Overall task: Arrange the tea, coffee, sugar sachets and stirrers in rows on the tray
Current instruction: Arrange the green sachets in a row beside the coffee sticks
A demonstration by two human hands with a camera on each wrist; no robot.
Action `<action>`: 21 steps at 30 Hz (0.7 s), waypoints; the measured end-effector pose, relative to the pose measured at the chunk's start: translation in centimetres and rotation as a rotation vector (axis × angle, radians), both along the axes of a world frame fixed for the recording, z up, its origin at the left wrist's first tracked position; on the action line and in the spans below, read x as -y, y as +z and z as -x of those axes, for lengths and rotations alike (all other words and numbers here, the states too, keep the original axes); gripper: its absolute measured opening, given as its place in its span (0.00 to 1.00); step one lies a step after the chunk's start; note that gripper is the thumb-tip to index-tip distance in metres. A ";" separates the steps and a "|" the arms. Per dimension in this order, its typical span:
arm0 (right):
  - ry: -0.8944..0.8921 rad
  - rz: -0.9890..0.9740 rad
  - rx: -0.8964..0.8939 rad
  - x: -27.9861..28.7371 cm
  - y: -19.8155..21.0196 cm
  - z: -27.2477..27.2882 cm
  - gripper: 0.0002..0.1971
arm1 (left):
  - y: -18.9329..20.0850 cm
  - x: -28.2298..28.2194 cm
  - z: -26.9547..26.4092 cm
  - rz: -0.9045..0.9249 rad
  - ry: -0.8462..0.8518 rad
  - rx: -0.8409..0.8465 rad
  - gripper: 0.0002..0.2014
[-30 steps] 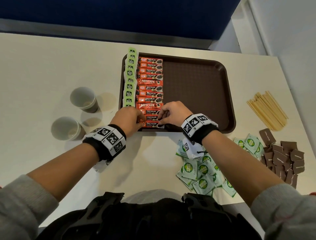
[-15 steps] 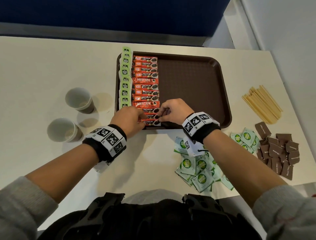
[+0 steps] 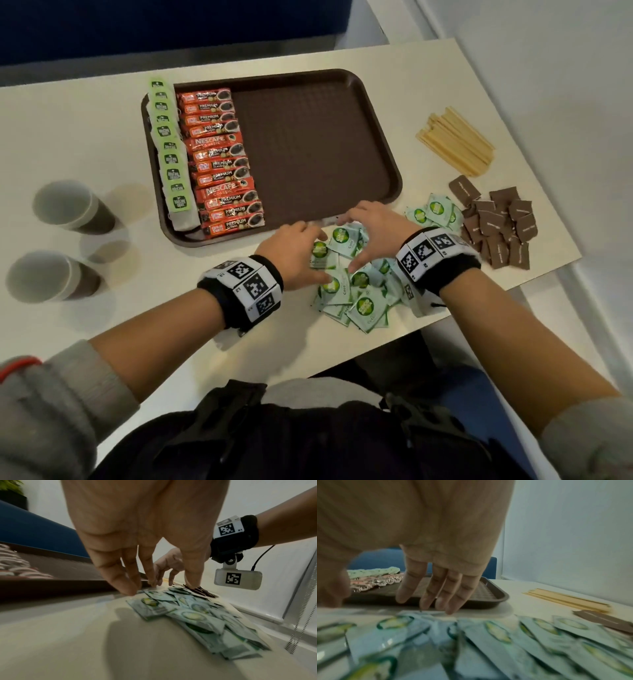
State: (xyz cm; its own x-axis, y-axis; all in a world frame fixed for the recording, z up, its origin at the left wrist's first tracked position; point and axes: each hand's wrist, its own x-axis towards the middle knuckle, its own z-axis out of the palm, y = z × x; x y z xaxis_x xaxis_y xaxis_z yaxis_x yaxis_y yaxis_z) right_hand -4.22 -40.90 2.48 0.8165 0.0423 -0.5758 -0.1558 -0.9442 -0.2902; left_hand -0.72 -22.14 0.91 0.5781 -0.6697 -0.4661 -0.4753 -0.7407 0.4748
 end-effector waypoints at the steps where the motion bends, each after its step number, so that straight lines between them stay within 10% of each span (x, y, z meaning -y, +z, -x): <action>1: 0.034 0.027 -0.017 0.5 -0.2 0.7 0.51 | -0.3 0.5 0.5 -0.037 -0.003 0.003 0.40; 9: 0.328 0.218 -0.026 2.5 -3.3 3.4 0.74 | -1.7 3.4 3.7 -0.221 0.056 0.091 0.57; 21: 0.307 0.110 0.099 2.4 -3.2 1.4 0.53 | -2.7 4.6 3.7 -0.089 0.291 -0.090 0.33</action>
State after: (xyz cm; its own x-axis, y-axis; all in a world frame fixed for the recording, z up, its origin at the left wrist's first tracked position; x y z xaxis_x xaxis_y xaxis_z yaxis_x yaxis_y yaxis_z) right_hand -5.63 -43.27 -0.70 0.8272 0.2373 -0.5094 0.1647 -0.9690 -0.1840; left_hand -4.40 -26.72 -1.80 0.6932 -0.4366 -0.5735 -0.1959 -0.8798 0.4330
